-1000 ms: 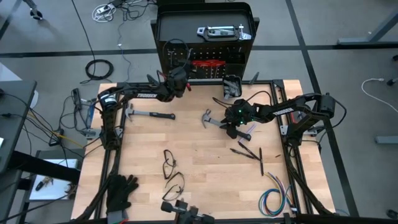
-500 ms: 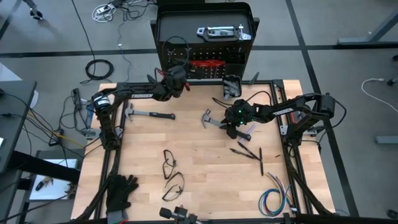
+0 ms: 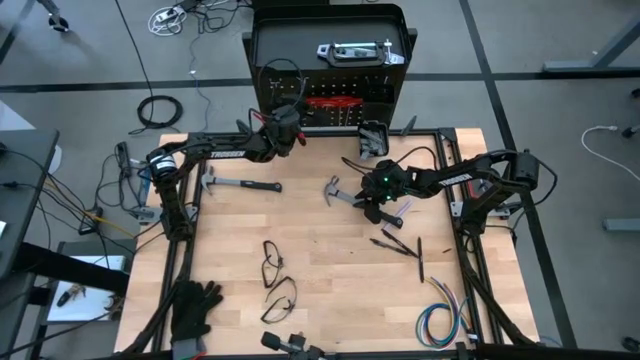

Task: Hang tools onto peg board
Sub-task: Remove the top hook, then remove the bottom hook

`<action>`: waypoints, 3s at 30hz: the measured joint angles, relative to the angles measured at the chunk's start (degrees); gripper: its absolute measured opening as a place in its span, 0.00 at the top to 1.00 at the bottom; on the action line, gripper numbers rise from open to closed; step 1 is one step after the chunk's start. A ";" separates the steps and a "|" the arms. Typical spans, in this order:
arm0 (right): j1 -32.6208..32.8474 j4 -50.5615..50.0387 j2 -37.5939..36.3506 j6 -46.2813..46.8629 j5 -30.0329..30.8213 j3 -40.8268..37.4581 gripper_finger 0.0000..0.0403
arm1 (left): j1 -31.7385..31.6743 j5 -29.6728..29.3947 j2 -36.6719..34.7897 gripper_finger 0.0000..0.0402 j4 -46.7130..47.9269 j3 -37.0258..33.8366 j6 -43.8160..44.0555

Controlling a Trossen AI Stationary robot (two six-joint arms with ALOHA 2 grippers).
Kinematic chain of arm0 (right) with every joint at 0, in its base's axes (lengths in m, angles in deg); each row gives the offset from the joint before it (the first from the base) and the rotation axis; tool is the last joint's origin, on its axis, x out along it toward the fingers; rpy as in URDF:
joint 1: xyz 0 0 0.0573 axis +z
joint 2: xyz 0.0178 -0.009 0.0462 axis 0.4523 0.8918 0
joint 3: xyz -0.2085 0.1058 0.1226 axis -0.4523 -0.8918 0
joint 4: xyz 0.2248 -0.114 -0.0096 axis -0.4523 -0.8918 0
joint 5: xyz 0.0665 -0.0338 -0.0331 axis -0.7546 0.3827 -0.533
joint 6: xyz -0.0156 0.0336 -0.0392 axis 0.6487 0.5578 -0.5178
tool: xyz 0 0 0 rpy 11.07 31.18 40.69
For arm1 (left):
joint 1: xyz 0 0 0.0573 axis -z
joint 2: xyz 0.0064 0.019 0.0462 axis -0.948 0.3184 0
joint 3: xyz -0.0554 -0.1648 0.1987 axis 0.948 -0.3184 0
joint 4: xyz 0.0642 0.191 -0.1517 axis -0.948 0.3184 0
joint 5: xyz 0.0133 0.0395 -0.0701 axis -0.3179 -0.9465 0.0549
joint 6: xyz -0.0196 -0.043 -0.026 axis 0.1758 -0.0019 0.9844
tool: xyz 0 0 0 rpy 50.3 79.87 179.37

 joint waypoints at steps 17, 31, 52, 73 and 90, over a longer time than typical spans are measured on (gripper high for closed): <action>0.02 0.46 0.00 0.56 -0.22 0.00 0.59 | -1.93 -1.11 3.87 1.00 -12.89 -0.20 13.49; 0.01 0.74 0.00 0.66 -0.26 0.00 0.59 | -2.62 -3.12 4.00 1.00 -15.50 -0.22 9.90; 0.02 0.81 0.00 0.66 -0.24 0.00 0.59 | -0.69 -2.47 5.73 0.99 -18.07 -0.05 14.76; 0.00 0.74 0.00 1.09 -0.57 0.00 0.59 | -0.34 2.34 6.34 0.88 -19.81 -0.03 13.27; 0.02 0.78 0.00 0.68 0.48 0.00 0.64 | -0.09 6.45 6.29 0.52 -17.12 -0.09 10.34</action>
